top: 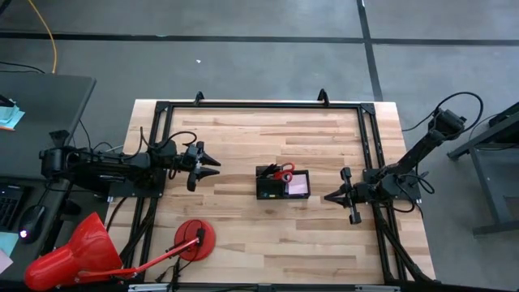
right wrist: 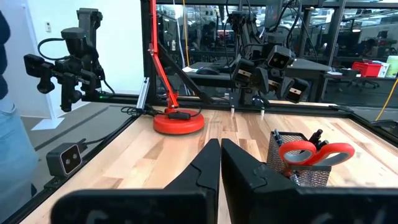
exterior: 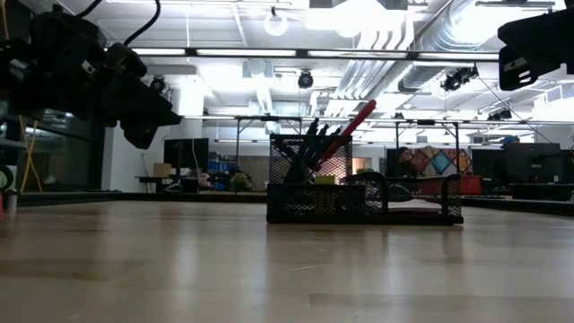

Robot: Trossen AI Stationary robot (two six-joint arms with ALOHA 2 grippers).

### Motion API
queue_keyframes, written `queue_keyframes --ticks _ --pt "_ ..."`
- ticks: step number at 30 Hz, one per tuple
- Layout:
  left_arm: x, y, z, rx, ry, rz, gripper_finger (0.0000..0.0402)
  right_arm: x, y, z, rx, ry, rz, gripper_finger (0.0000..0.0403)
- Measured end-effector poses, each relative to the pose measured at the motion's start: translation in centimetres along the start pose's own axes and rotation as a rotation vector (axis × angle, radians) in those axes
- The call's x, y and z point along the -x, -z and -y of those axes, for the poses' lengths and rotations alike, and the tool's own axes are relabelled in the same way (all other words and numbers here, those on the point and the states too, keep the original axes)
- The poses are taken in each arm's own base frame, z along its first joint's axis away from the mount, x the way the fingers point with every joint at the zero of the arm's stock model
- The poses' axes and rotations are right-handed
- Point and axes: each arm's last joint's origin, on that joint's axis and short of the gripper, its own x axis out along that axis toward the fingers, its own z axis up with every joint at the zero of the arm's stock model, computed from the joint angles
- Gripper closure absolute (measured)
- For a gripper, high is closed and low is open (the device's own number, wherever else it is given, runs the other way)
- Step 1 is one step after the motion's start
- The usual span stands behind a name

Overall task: Pick and place office supplies into organizer
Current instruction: Return to Home Position

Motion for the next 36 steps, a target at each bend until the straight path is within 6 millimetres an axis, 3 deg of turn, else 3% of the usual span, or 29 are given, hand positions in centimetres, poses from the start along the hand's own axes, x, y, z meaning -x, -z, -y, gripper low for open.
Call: queue_keyframes --ticks 17,36 --pt "0.0 0.0 0.0 0.0 0.0 0.0 0.0257 0.0 -0.2 0.3 -0.007 0.015 0.01 0.0398" --pt "0.2 -0.3 0.1 -0.007 -0.005 0.021 0.0257 1.4 -2.0 5.4 -0.061 0.341 0.144 0.0393"
